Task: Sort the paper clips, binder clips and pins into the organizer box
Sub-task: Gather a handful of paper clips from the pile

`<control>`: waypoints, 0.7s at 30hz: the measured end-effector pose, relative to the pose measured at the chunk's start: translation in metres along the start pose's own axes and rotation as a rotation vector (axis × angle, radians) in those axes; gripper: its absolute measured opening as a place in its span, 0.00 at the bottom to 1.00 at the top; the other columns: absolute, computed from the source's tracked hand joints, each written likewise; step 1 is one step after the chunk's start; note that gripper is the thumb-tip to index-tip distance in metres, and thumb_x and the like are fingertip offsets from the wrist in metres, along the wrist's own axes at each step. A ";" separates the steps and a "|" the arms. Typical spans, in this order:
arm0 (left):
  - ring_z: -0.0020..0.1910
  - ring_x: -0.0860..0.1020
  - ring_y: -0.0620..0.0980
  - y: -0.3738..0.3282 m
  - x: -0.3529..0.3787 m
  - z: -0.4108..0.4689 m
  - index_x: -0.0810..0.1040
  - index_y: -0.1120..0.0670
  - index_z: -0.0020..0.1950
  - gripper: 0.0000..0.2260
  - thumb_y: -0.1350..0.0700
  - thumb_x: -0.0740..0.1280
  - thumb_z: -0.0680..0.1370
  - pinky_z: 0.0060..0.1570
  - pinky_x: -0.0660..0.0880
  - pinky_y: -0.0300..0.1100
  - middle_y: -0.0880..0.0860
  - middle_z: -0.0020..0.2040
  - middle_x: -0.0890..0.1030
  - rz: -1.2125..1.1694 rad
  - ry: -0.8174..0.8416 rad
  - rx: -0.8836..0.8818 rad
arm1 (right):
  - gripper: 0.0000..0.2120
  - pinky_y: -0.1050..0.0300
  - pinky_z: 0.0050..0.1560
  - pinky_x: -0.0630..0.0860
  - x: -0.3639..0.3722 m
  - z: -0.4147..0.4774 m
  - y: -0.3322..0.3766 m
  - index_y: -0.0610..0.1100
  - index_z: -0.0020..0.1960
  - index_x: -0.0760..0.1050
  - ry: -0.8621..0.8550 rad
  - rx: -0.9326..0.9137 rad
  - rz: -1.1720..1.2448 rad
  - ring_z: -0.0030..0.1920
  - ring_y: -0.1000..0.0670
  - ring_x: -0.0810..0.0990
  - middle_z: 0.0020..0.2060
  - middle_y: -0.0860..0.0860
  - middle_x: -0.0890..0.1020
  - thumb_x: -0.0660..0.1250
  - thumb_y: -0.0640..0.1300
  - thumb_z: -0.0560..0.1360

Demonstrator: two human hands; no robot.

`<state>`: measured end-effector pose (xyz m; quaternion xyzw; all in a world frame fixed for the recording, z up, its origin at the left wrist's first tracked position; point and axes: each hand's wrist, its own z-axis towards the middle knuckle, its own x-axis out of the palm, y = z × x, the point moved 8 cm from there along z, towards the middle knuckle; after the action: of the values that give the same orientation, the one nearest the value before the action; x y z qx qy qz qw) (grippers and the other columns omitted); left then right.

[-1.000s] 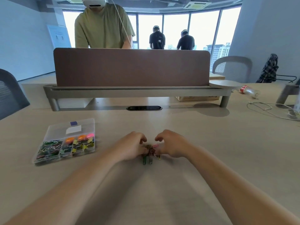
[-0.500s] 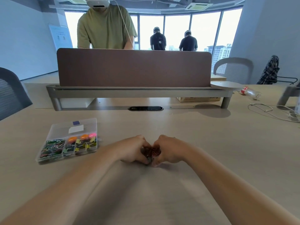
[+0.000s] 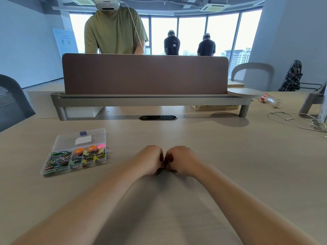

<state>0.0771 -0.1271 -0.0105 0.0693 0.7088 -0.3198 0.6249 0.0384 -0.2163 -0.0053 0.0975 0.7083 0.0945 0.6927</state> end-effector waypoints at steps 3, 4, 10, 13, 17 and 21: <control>0.38 0.81 0.56 0.001 0.000 0.001 0.83 0.57 0.42 0.04 0.59 0.68 0.73 0.38 0.77 0.45 0.57 0.38 0.83 -0.010 -0.015 -0.037 | 0.10 0.57 0.42 0.74 0.000 0.001 -0.001 0.44 0.51 0.83 -0.014 0.019 -0.005 0.49 0.43 0.81 0.47 0.45 0.84 0.66 0.40 0.73; 0.37 0.80 0.56 0.002 0.001 0.002 0.83 0.58 0.42 0.04 0.60 0.68 0.73 0.37 0.76 0.45 0.57 0.38 0.83 -0.012 -0.017 -0.049 | 0.10 0.57 0.41 0.73 0.000 0.001 -0.002 0.43 0.51 0.83 -0.016 0.028 -0.006 0.49 0.43 0.81 0.47 0.45 0.84 0.65 0.40 0.73; 0.39 0.78 0.57 -0.003 0.000 -0.001 0.82 0.58 0.46 0.08 0.64 0.64 0.73 0.35 0.71 0.43 0.57 0.41 0.80 0.033 -0.020 -0.074 | 0.09 0.58 0.36 0.68 0.000 0.004 0.001 0.41 0.46 0.82 0.016 0.062 -0.038 0.43 0.43 0.79 0.43 0.44 0.82 0.63 0.37 0.72; 0.42 0.80 0.58 -0.001 -0.002 -0.002 0.83 0.57 0.48 0.09 0.63 0.64 0.74 0.38 0.75 0.45 0.57 0.45 0.82 -0.003 -0.017 -0.081 | 0.09 0.60 0.32 0.67 -0.004 0.003 -0.001 0.44 0.45 0.82 0.006 0.059 -0.009 0.42 0.45 0.78 0.44 0.45 0.83 0.64 0.37 0.72; 0.43 0.81 0.57 0.001 -0.005 -0.003 0.83 0.57 0.48 0.08 0.62 0.65 0.74 0.40 0.76 0.44 0.57 0.45 0.82 -0.045 -0.028 -0.069 | 0.10 0.57 0.39 0.74 -0.008 0.003 -0.007 0.52 0.33 0.75 -0.050 0.068 0.061 0.45 0.47 0.81 0.35 0.54 0.79 0.66 0.39 0.70; 0.38 0.81 0.55 0.003 -0.010 -0.003 0.82 0.53 0.40 0.06 0.62 0.67 0.72 0.35 0.73 0.41 0.54 0.35 0.81 -0.095 -0.056 -0.055 | 0.11 0.58 0.41 0.76 -0.014 -0.001 -0.004 0.52 0.34 0.76 -0.065 0.051 0.096 0.42 0.49 0.81 0.29 0.55 0.76 0.66 0.38 0.71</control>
<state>0.0781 -0.1197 -0.0019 0.0096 0.7021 -0.3314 0.6302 0.0381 -0.2239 0.0068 0.1519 0.6822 0.1064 0.7072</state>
